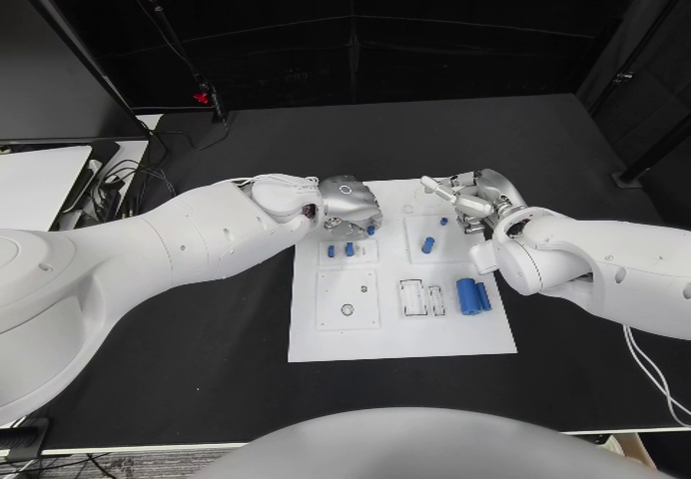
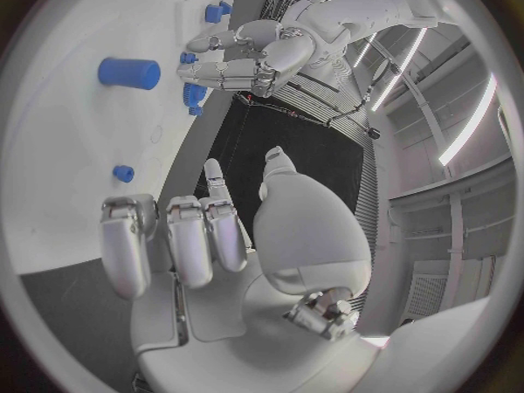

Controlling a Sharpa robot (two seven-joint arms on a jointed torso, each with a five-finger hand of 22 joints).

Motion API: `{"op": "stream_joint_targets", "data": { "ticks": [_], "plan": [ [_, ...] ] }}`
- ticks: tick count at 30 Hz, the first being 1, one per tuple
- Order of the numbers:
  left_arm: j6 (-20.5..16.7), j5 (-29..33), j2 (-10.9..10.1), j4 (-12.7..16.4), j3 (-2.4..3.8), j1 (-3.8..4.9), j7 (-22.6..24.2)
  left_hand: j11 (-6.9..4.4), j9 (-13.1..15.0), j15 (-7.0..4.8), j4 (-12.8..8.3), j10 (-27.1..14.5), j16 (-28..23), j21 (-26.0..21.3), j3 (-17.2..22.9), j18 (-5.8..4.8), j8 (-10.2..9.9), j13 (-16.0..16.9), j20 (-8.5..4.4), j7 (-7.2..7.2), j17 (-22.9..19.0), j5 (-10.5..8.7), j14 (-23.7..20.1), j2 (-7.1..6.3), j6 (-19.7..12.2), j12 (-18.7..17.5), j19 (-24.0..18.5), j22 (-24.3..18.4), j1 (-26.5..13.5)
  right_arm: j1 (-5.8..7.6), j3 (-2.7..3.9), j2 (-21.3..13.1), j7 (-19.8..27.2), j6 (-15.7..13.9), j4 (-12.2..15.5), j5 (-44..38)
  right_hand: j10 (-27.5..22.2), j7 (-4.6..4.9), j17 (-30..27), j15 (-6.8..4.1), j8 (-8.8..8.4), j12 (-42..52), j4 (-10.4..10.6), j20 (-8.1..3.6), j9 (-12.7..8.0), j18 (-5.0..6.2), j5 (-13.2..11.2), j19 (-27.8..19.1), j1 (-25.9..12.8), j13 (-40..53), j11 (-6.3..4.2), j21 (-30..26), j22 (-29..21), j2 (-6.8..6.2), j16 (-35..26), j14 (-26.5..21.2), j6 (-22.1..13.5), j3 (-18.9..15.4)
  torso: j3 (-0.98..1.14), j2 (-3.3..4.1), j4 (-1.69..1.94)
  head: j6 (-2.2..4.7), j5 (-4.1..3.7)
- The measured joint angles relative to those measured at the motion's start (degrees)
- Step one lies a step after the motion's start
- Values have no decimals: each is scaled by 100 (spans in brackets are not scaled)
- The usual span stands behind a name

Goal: Assemble the parts on the task board

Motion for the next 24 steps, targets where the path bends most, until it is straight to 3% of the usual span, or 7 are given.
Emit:
{"op": "stream_joint_targets", "data": {
  "ticks": [17, 24],
  "plan": [
    [73, -22, 43, 32, 9, 7, -33, -82, -38, -50, -9, 224, 0, 0, 199, 0, -23, -15, -39, -90, 0, 0, 8, -11, 215, -80, 3, 0, 7, 0, 0, 10, -16, 0, -6, 0, 0, 0, 0, 0, 0, 0, 0, 0, -1, 0, 0, 0, 0, 0, 0, 0, 0, 0, 0, 0, 0, 0, 4, 1, 2, -24, -5],
    [126, -21, 45, 39, 15, 13, -61, -61, -54, -49, -9, 245, 0, 0, 229, 0, -32, -14, -51, -71, -1, 0, 8, -30, 235, -110, -9, 0, 26, 0, 0, 10, -22, 0, -8, 0, 0, 0, 0, 0, 0, 0, 0, 0, -2, 0, 0, 0, 0, 0, 0, 0, 0, 0, 0, 0, 0, 0, 4, -1, 5, -20, 3]
  ]
}}
